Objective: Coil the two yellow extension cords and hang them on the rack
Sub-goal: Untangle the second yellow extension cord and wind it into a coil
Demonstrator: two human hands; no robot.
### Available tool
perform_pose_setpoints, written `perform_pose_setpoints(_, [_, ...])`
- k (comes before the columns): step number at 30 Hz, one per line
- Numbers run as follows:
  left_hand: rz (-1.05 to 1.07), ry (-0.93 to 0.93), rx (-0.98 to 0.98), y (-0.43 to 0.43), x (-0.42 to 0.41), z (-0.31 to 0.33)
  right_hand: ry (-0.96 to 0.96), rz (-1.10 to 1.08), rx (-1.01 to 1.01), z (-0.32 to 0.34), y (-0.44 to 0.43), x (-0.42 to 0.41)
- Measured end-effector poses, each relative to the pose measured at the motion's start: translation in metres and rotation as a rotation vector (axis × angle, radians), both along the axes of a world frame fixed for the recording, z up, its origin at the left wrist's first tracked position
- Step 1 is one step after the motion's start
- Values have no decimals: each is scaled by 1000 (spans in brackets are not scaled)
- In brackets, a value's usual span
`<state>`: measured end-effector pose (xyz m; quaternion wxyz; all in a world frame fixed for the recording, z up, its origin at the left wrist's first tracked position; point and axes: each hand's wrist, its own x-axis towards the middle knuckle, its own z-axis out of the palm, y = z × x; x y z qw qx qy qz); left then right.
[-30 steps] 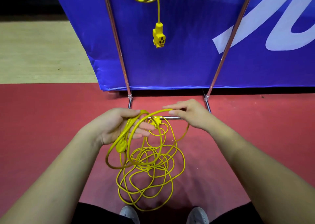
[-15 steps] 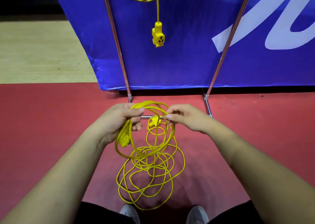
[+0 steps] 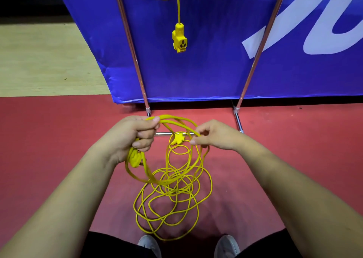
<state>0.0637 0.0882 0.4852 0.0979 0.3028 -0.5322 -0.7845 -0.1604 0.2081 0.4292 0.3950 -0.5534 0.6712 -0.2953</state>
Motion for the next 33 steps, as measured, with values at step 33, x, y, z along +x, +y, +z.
perform_pose_setpoints(33, [-16,-104,-95,24,-11,-15,-488,140,111,35,-11,28])
